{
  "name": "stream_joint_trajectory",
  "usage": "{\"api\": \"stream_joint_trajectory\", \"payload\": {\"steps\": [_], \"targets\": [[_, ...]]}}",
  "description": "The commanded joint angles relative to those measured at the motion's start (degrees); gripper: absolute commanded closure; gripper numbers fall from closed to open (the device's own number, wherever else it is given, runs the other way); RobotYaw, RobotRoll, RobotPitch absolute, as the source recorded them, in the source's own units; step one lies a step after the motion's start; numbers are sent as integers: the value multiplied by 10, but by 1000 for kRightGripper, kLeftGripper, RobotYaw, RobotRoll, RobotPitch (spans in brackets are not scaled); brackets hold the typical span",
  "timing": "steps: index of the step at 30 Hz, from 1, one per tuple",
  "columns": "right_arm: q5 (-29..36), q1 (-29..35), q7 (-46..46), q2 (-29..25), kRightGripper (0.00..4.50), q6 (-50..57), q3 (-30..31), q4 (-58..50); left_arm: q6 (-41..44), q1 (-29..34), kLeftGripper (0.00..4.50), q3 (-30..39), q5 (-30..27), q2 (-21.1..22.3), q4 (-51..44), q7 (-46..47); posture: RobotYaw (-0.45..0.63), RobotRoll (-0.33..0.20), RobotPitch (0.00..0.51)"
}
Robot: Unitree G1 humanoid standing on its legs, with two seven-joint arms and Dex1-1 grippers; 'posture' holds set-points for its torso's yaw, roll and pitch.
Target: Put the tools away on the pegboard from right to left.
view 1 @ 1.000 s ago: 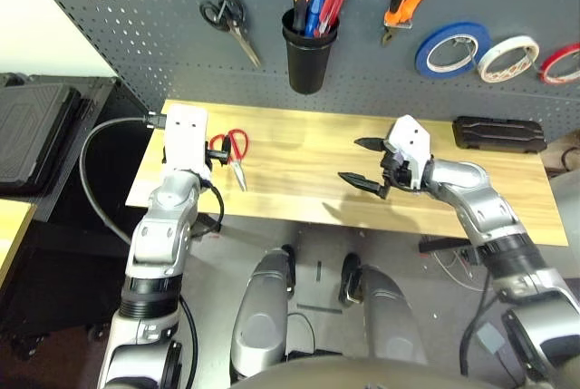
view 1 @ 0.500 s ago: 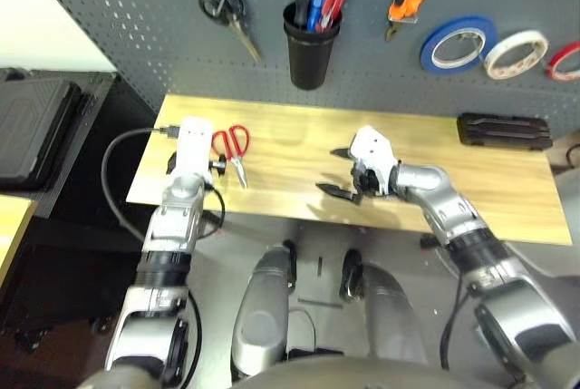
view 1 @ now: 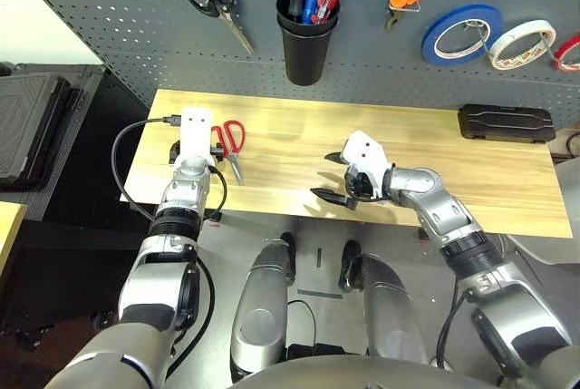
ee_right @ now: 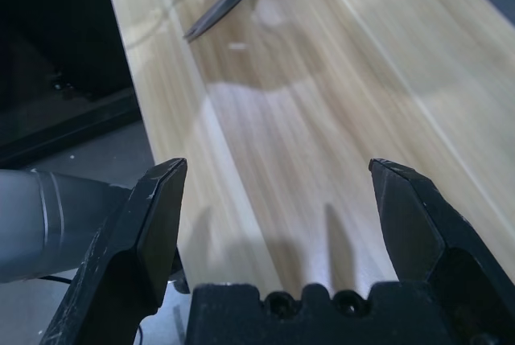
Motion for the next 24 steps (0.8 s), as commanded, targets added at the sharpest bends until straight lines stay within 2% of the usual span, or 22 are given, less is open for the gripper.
{"api": "stream_joint_trajectory", "payload": {"steps": [1,3,10,11,19,24], "targets": [[3,10,-2,-6,0,18,-1,-24,-17,-9,669,4,3,-4,74,11,125,0,369],[5,11,0,-10,0,25,-3,-34,-20,-16,1354,6,1,-4,97,13,119,0,367],[22,17,28,-30,0,32,-3,-62,-23,-22,4244,13,-10,-15,122,17,123,0,363],[24,17,32,-32,0,30,-4,-63,-22,-22,4487,16,-13,-18,119,18,127,0,361],[32,10,53,-36,0,14,-4,-54,-1,-1,4487,46,-36,-39,52,33,161,0,342],[43,5,72,-40,0,-18,-14,-37,56,48,4487,74,-72,-65,-113,38,195,0,323]]}}
